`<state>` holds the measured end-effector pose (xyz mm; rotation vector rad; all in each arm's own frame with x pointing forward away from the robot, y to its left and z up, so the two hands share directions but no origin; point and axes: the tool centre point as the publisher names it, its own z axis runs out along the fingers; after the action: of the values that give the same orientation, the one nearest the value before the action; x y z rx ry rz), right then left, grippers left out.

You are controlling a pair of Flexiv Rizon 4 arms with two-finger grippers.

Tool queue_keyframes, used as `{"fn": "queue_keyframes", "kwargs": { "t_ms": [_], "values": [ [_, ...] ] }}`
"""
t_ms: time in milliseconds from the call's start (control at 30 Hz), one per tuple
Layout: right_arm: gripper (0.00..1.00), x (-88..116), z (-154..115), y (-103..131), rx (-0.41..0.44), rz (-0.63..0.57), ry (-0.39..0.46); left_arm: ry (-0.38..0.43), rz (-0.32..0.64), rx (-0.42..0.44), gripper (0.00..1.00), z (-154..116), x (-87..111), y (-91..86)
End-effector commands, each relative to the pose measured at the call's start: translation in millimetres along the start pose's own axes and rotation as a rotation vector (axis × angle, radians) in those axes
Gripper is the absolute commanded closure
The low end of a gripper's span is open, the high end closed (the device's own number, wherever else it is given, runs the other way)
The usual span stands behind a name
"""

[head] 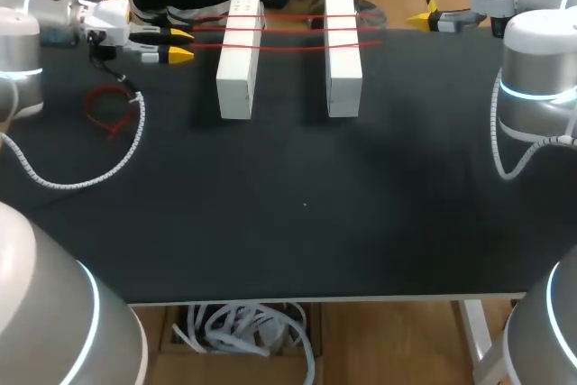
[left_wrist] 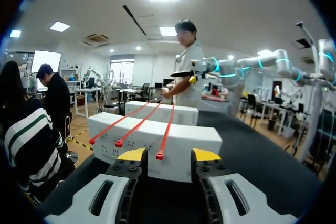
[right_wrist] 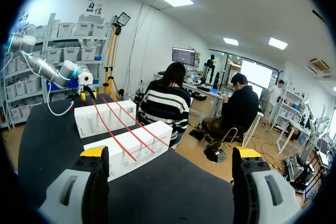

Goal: Grab the tape and strap the tape.

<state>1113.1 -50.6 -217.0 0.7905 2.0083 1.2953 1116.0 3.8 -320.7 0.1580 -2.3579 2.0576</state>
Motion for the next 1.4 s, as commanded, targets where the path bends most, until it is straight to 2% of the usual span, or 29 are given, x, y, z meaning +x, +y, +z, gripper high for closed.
{"fn": "queue_keyframes", "kwargs": {
  "t_ms": [33,367,1400],
  "values": [
    [0.0,-0.1,0.2,0.0,0.001,0.0,0.0,0.036,0.002,0.008,0.65,0.9,-8.5,2.2],
    [0.0,-0.1,0.2,0.0,0.001,0.0,0.0,0.045,0.017,0.022,0.66,1.2,-8.9,-1.7],
    [0.0,-0.1,0.2,0.0,0.001,0.0,0.0,0.038,0.001,0.045,0.69,9.8,-8.7,0.8]
  ]
}}
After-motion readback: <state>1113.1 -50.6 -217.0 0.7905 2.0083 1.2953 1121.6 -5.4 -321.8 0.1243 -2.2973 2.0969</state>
